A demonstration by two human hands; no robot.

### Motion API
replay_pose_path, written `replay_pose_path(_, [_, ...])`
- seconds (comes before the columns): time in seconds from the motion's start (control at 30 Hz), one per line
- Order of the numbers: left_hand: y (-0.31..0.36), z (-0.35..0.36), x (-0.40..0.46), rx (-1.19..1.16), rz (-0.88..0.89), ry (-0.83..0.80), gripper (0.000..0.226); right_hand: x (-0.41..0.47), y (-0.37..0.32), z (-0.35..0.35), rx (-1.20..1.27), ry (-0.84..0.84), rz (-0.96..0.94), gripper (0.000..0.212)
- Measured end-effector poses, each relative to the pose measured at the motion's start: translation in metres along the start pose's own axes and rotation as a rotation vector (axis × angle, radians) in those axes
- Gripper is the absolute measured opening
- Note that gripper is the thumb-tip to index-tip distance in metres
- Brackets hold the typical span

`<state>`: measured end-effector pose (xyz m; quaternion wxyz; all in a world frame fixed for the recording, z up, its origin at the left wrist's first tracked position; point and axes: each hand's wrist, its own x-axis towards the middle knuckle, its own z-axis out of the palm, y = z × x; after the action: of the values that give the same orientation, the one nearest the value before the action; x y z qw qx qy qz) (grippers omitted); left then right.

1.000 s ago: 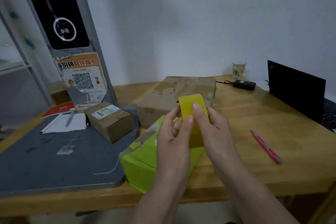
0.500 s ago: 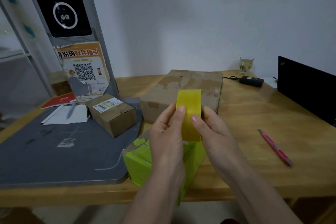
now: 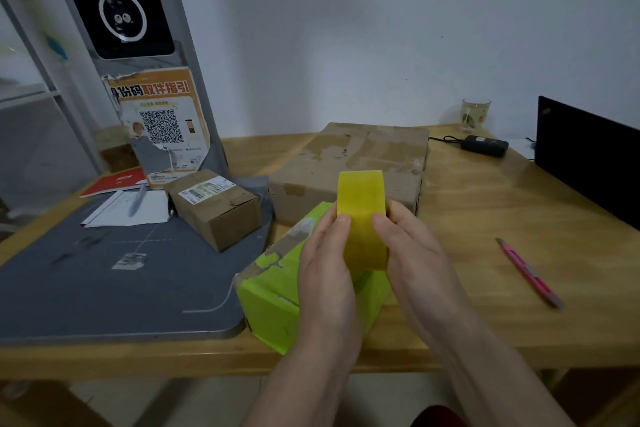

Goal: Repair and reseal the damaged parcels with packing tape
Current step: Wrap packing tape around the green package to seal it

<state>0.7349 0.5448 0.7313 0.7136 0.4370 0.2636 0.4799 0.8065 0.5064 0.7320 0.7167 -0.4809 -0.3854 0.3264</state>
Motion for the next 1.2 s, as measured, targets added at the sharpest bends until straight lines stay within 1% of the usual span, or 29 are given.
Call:
replay_pose_path(0.03, [-0.003,0.001,0.0,0.009,0.0,0.012,0.038,-0.001,0.0,0.001,0.012,0.042,0.015,0.02])
replay_pose_path(0.1, [-0.005,0.004,-0.002,0.03,-0.005,0.051,0.023,-0.003,0.002,0.006,-0.022,0.156,0.021,0.015])
replay_pose_path(0.13, [-0.004,0.007,-0.005,0.04,-0.001,0.061,0.02,-0.004,0.003,0.009,-0.047,0.198,0.015,0.015])
replay_pose_path(0.17, [-0.002,0.009,-0.009,0.05,0.009,0.063,0.023,-0.005,0.003,0.011,-0.058,0.213,0.008,0.013])
replay_pose_path(0.23, [-0.001,0.011,-0.013,0.06,0.035,0.073,0.028,-0.005,0.003,0.014,-0.054,0.22,0.006,0.013])
replay_pose_path(0.33, [-0.001,0.011,-0.014,0.062,0.032,0.087,0.026,-0.005,0.004,0.015,-0.066,0.22,0.004,0.017])
replay_pose_path(0.4, [-0.003,0.01,-0.013,0.082,0.017,0.087,0.035,-0.004,0.005,0.015,-0.073,0.204,-0.016,0.02])
replay_pose_path(0.43, [-0.003,0.01,-0.013,0.093,0.018,0.082,0.036,-0.004,0.006,0.016,-0.081,0.202,-0.022,0.022])
replay_pose_path(0.53, [-0.006,0.008,-0.012,0.092,0.045,0.077,0.024,-0.005,0.008,0.015,-0.088,0.205,-0.03,0.028])
replay_pose_path(0.73, [-0.009,0.005,-0.008,0.107,0.064,0.046,0.025,-0.004,0.009,0.016,-0.057,0.211,-0.015,0.035])
replay_pose_path(0.9, [-0.013,0.001,-0.005,0.032,0.034,-0.007,0.024,-0.005,0.008,0.017,-0.025,0.195,-0.027,0.038])
replay_pose_path(0.93, [-0.013,0.001,-0.004,0.049,0.03,0.002,0.028,-0.005,0.007,0.017,-0.028,0.196,-0.027,0.038])
replay_pose_path(1.0, [-0.013,0.0,-0.004,0.101,0.034,0.04,0.047,-0.006,0.008,0.016,-0.027,0.194,-0.029,0.036])
replay_pose_path(1.03, [-0.013,0.001,-0.005,0.12,0.041,0.05,0.05,-0.006,0.008,0.016,-0.025,0.192,-0.033,0.035])
replay_pose_path(1.1, [-0.013,0.002,-0.007,0.152,0.083,0.06,0.034,-0.007,0.009,0.015,-0.024,0.194,-0.045,0.032])
replay_pose_path(1.13, [-0.013,0.003,-0.008,0.16,0.091,0.057,0.031,-0.007,0.009,0.015,-0.019,0.196,-0.052,0.03])
replay_pose_path(1.2, [-0.012,0.002,-0.009,0.139,0.073,0.057,0.039,-0.009,0.008,0.016,-0.024,0.199,-0.063,0.028])
